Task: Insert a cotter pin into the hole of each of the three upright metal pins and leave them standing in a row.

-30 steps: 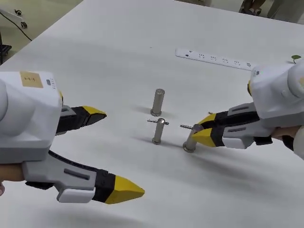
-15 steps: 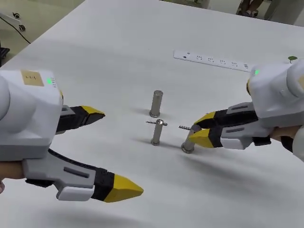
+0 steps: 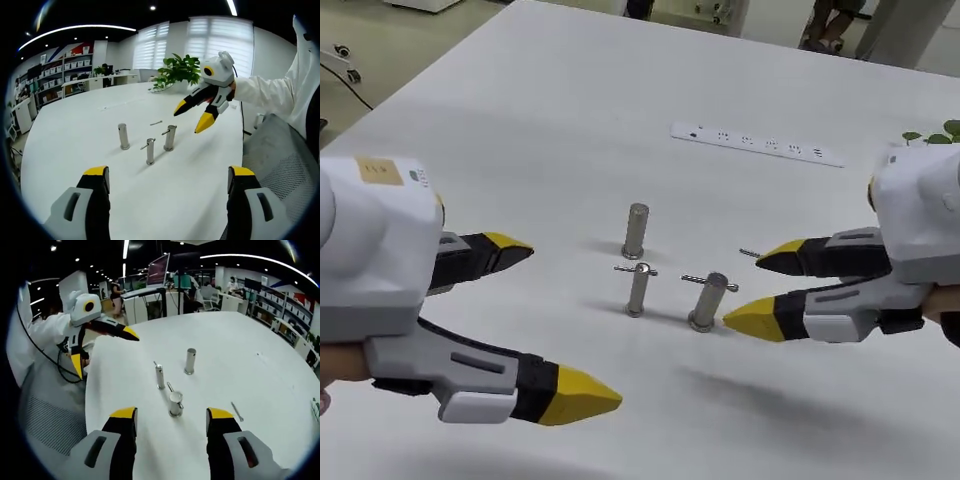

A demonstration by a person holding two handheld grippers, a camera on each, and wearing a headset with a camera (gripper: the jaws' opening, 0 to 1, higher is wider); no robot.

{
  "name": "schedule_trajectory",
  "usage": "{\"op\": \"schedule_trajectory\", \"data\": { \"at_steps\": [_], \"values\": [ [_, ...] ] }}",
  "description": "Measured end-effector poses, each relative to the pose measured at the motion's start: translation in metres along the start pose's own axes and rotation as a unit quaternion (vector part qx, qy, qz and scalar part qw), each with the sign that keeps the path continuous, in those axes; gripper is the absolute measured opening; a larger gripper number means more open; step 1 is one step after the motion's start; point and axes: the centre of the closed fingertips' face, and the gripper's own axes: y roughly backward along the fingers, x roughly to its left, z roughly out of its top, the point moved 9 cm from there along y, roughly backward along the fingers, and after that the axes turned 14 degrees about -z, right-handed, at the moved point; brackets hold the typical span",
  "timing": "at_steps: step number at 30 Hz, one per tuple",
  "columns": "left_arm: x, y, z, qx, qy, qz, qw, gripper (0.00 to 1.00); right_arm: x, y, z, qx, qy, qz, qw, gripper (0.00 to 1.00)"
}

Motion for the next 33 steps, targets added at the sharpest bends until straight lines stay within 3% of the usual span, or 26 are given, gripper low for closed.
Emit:
{"op": "schedule_trajectory", "data": {
  "at_steps": [7,12,15,17,22,28,30,33],
  "values": [
    [-0.001,-0.001,0.004,-0.002,0.003,-0.004,1.0000,0.99,0.007,0.019,-0.008,-0.015,-0.037,-0.028,0.9988,0.65],
    [-0.003,-0.002,0.007,-0.008,0.009,-0.006,0.9999,0.99,0.009,0.032,-0.012,-0.023,-0.056,-0.042,0.9972,0.69],
    [-0.004,-0.002,0.010,-0.012,0.009,-0.008,0.9998,0.99,0.010,0.042,-0.016,-0.027,-0.071,-0.053,0.9957,0.66],
    [-0.005,-0.003,0.011,-0.012,0.007,-0.009,0.9999,0.98,0.009,0.046,-0.019,-0.030,-0.089,-0.072,0.9929,0.69],
    [-0.006,-0.004,0.012,-0.014,0.009,-0.010,0.9998,0.99,0.009,0.055,-0.028,-0.027,-0.104,-0.083,0.9907,0.75],
    [-0.006,-0.004,0.012,-0.021,0.020,-0.010,0.9995,0.98,0.009,0.065,-0.038,-0.037,-0.146,-0.096,0.9838,0.81],
    [-0.007,-0.003,0.011,-0.021,0.023,-0.008,0.9995,0.98,0.011,0.067,-0.040,-0.043,-0.168,-0.102,0.9796,0.82],
    [-0.009,-0.004,0.010,-0.023,0.028,-0.007,0.9993,0.98,0.014,0.069,-0.044,-0.051,-0.174,-0.104,0.9779,0.86]
  ]
}}
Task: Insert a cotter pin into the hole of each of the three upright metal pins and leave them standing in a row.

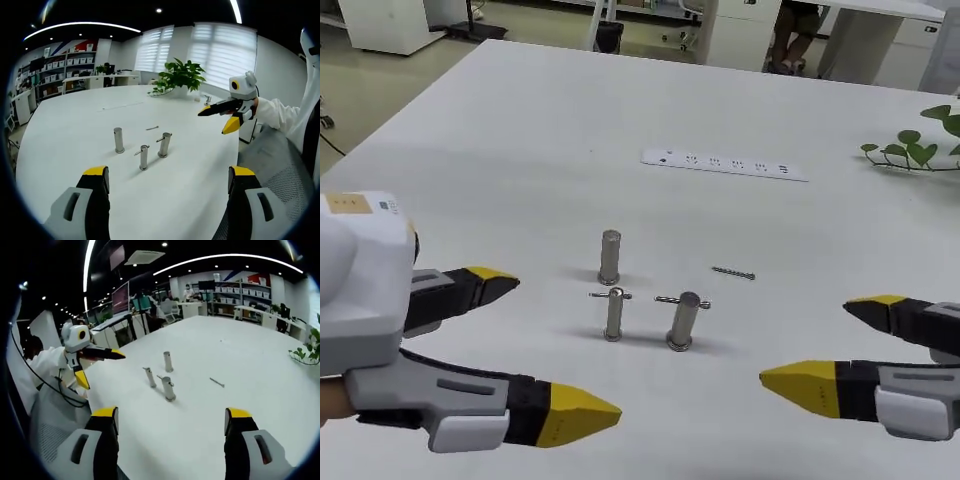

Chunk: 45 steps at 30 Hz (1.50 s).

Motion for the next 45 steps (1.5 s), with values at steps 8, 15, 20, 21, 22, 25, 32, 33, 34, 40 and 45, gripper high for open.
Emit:
{"op": "schedule_trajectory", "data": {
  "at_steps": [8,15,20,21,22,25,32,33,34,40,45],
  "values": [
    [-0.004,-0.002,-0.002,-0.007,0.015,0.000,0.9999,0.98,0.001,0.004,-0.008,0.017,-0.014,-0.008,0.9997,0.91],
    [-0.005,-0.005,-0.004,-0.003,0.018,-0.004,0.9998,0.98,0.004,0.006,-0.013,0.017,-0.024,-0.012,0.9995,0.95],
    [-0.003,-0.005,-0.001,-0.009,0.009,-0.004,0.9999,0.99,0.004,0.009,-0.015,0.017,-0.033,-0.021,0.9991,0.98],
    [-0.003,-0.005,0.000,-0.009,0.005,-0.004,0.9999,0.99,0.004,0.009,-0.016,0.018,-0.033,-0.023,0.9990,0.98],
    [-0.004,-0.006,0.001,-0.006,-0.001,-0.006,1.0000,0.99,0.004,0.009,-0.016,0.024,-0.030,-0.026,0.9989,0.98],
    [-0.001,-0.008,0.005,-0.006,-0.007,-0.009,0.9999,0.99,0.004,0.010,-0.018,0.027,-0.028,-0.026,0.9989,0.98],
    [0.014,-0.015,0.024,-0.011,-0.027,-0.006,0.9996,0.99,0.004,0.009,-0.025,0.033,-0.035,-0.032,0.9983,0.98],
    [0.016,-0.016,0.027,-0.015,-0.032,-0.007,0.9994,0.99,0.004,0.009,-0.026,0.033,-0.036,-0.032,0.9983,0.98],
    [0.018,-0.019,0.032,-0.019,-0.041,-0.008,0.9989,0.99,0.004,0.009,-0.026,0.033,-0.037,-0.032,0.9982,0.98],
    [0.035,-0.035,0.053,-0.022,-0.062,-0.007,0.9978,0.95,0.002,0.009,-0.028,0.037,-0.040,-0.032,0.9980,0.98],
    [0.054,-0.046,0.068,-0.022,-0.072,0.003,0.9971,0.89,-0.002,0.009,-0.029,0.037,-0.042,-0.034,0.9978,0.98]
  ]
}}
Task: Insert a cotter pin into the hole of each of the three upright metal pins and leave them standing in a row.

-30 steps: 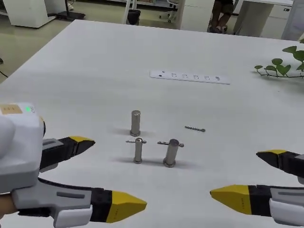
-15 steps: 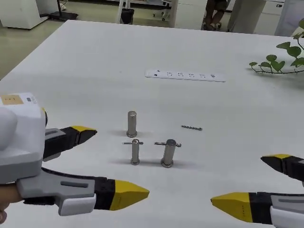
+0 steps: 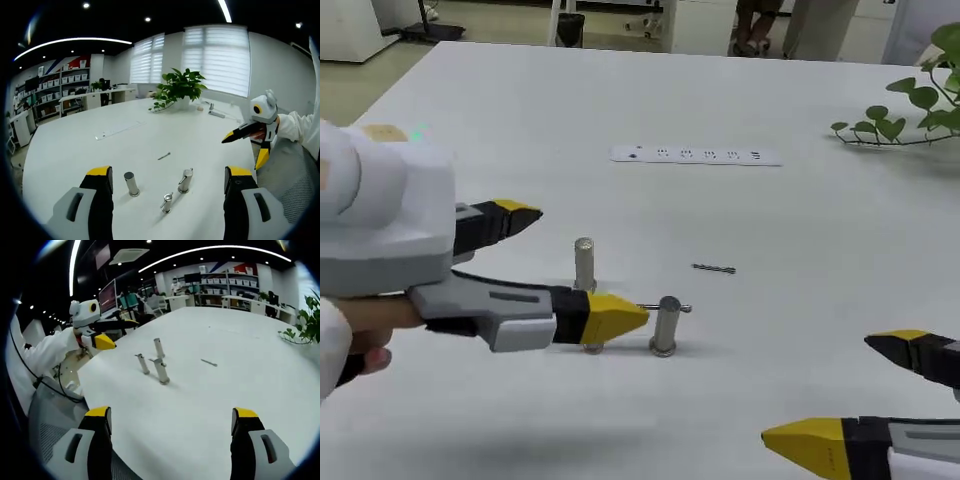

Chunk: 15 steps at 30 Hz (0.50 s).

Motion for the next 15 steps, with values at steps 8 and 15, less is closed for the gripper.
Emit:
{"op": "schedule_trajectory", "data": {
  "at_steps": [8,15],
  "values": [
    [0.028,-0.015,0.002,-0.015,0.012,0.009,0.9998,0.70,-0.003,-0.001,-0.002,0.005,-0.003,-0.003,1.0000,0.98],
    [0.045,-0.026,-0.008,0.000,0.024,0.020,0.9995,0.62,-0.003,0.000,-0.001,0.007,0.000,0.001,1.0000,0.98]
  ]
}}
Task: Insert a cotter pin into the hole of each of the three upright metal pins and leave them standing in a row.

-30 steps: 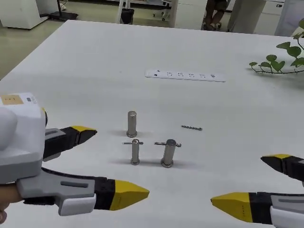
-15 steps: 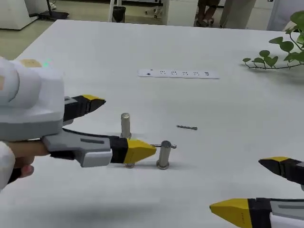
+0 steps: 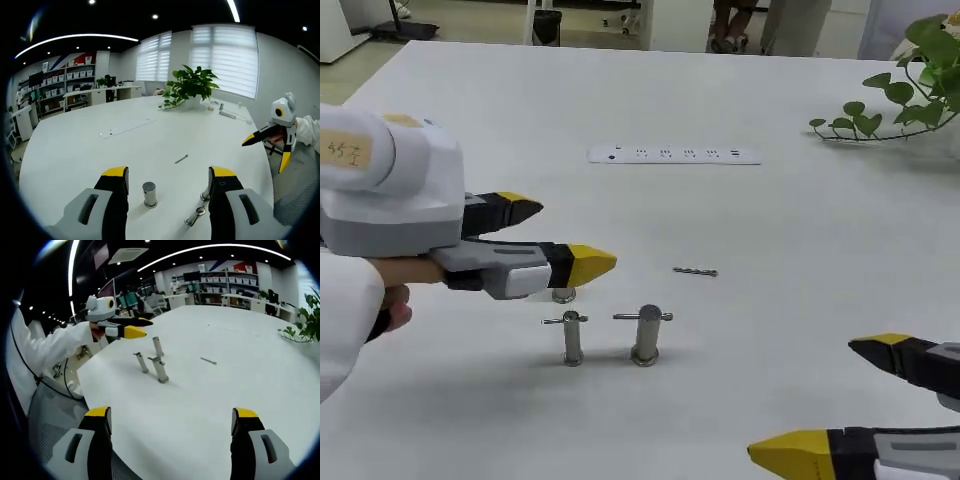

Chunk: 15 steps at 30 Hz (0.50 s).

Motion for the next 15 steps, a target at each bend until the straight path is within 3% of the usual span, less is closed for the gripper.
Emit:
{"op": "schedule_trajectory", "data": {
  "at_steps": [4,15],
  "values": [
    [0.008,-0.007,-0.009,0.025,-0.001,0.002,0.9997,0.58,-0.001,0.001,0.000,0.001,0.001,0.001,1.0000,0.98],
    [0.024,-0.014,-0.026,0.043,0.015,0.013,0.9989,0.41,-0.001,0.001,-0.001,0.008,0.003,0.002,1.0000,0.98]
  ]
}}
